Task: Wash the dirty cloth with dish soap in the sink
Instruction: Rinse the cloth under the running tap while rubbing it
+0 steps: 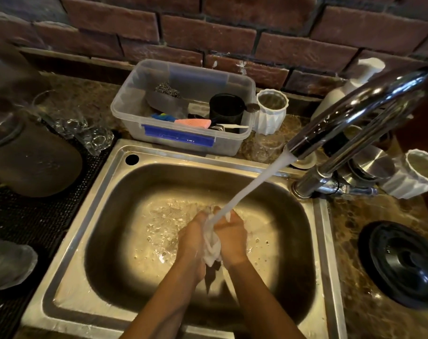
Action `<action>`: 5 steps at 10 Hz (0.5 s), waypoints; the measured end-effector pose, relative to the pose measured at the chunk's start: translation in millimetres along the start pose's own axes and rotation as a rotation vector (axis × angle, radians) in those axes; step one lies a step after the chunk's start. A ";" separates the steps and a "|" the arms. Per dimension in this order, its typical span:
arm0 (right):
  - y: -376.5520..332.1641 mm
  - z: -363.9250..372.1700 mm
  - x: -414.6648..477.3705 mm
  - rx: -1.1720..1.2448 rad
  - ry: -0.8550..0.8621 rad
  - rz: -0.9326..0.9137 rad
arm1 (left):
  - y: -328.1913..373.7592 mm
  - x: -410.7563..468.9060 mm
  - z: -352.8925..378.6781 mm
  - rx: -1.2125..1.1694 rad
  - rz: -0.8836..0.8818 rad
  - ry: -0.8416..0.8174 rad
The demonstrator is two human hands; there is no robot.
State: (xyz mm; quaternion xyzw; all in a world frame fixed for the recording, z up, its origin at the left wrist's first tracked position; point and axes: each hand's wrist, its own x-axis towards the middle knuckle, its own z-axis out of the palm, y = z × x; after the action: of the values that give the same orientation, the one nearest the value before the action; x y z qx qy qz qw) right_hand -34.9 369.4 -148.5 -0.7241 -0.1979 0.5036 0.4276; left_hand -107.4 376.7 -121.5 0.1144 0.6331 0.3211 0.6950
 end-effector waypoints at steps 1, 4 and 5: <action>-8.5 -1.2 -5.8 0.312 -0.087 0.135 | -4.0 2.9 -2.8 -0.099 0.044 0.034; 12.0 5.8 -24.5 0.118 0.005 -0.114 | -8.3 -9.5 2.0 0.010 0.315 0.140; 5.8 10.0 -22.7 0.157 -0.035 -0.045 | -6.8 -13.2 1.6 -0.030 0.279 0.191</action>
State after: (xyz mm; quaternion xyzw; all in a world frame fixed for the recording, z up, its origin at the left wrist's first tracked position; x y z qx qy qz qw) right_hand -54.1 354.1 -141.8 -0.6749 -0.1814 0.5205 0.4906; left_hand -103.7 364.1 -114.4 0.1597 0.6692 0.4334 0.5821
